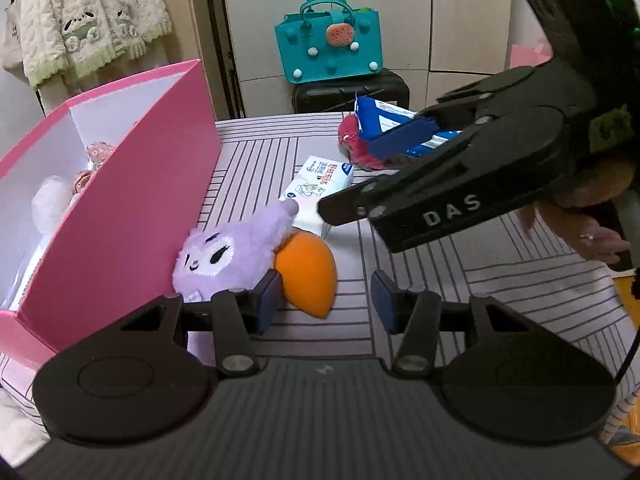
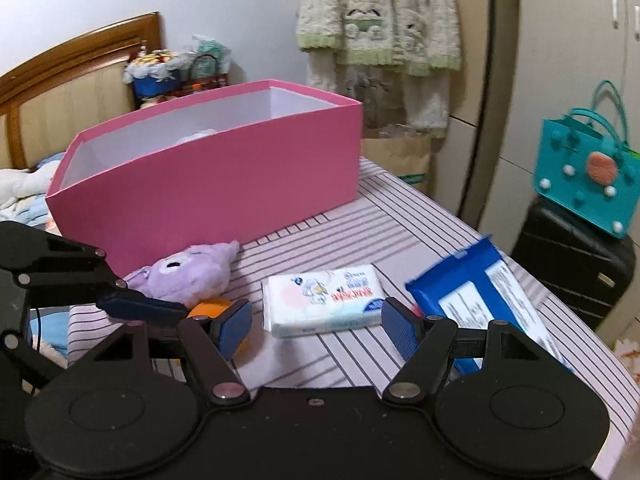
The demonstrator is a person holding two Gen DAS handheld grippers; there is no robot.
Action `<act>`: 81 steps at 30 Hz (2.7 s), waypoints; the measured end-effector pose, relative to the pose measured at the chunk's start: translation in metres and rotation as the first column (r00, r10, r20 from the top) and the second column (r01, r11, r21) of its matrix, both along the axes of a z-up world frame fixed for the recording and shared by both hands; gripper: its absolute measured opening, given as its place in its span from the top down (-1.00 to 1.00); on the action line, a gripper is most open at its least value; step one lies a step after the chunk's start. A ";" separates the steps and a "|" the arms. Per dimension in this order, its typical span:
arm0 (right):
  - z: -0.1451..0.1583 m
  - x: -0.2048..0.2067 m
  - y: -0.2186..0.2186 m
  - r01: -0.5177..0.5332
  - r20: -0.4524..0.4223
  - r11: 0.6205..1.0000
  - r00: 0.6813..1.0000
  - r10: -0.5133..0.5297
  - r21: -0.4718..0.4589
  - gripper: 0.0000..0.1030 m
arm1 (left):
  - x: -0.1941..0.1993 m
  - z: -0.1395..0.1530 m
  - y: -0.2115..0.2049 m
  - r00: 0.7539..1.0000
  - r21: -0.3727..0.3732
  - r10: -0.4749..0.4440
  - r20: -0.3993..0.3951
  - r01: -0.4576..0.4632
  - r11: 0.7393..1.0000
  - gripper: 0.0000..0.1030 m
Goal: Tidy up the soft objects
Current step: 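Close the right gripper around the white wet-wipe pack, then grasp the orange sponge with the left gripper while the right holds the wipe pack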
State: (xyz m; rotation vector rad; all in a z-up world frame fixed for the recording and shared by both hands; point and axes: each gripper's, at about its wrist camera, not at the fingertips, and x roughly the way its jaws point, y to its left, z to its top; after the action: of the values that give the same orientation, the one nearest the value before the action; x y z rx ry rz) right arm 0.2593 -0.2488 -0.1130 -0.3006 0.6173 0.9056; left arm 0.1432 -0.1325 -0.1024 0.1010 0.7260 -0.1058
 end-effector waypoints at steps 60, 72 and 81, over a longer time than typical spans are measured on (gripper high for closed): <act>-0.014 -0.026 -0.057 0.174 -0.156 0.978 0.969 -0.191 -0.114 -0.54 | 0.000 0.012 -0.007 0.979 -0.116 -0.195 -0.057 0.187 0.975 0.46; -0.015 -0.033 -0.053 0.149 -0.103 0.980 0.981 -0.163 -0.133 -0.66 | 0.009 0.009 -0.009 0.971 -0.108 -0.218 -0.098 0.208 0.972 0.45; -0.020 -0.036 -0.043 0.143 -0.062 0.975 0.986 -0.155 -0.169 -0.72 | 0.012 0.006 -0.018 0.972 -0.069 -0.232 -0.046 0.229 0.971 0.43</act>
State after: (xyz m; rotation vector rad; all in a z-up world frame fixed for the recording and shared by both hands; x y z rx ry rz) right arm 0.2229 -0.2921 -0.1334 -0.3650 0.7756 0.7254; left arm 0.1551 -0.1507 -0.0962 0.1220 0.7617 -0.3552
